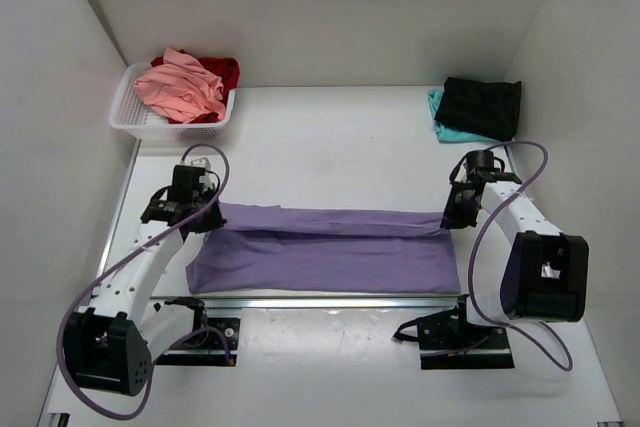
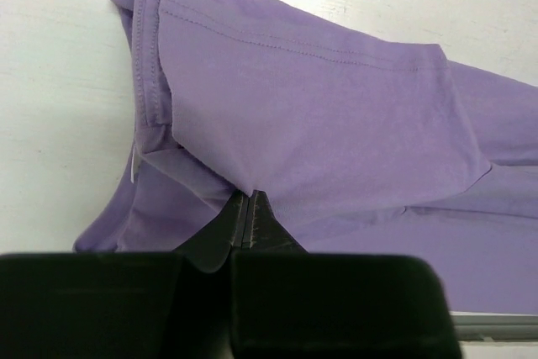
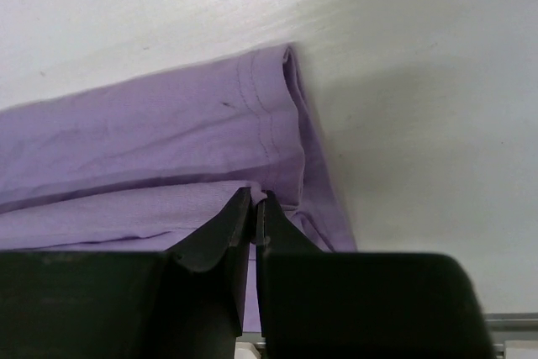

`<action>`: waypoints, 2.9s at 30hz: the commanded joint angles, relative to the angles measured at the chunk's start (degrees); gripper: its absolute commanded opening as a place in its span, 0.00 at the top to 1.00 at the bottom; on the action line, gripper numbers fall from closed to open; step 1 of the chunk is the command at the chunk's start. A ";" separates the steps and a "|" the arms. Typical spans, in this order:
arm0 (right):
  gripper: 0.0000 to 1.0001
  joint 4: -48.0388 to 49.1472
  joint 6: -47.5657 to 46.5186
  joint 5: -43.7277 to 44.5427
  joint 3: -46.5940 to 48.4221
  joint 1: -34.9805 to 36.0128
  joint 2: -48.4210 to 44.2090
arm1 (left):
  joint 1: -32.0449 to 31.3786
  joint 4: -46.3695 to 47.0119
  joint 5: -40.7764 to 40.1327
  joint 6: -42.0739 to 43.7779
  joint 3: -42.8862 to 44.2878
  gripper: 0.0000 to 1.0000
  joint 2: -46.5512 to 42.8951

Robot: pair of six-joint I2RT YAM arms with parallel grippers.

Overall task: Fold and stack the t-shirts
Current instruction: Fold the other side of the tshirt into a rectangle, then rotate the tshirt 90 degrees

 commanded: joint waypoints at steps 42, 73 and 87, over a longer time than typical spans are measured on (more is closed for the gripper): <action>0.88 7.36 2.23 -6.35 4.06 7.13 11.74 | -12.01 9.71 0.94 -11.48 12.90 0.57 34.57; 1.00 17.54 40.29 -10.99 -12.80 42.09 4.70 | -12.98 -2.72 31.01 -13.24 103.64 0.60 100.62; 1.00 12.63 24.14 2.00 6.44 50.46 6.04 | -10.43 4.52 30.13 -13.50 91.61 0.57 76.04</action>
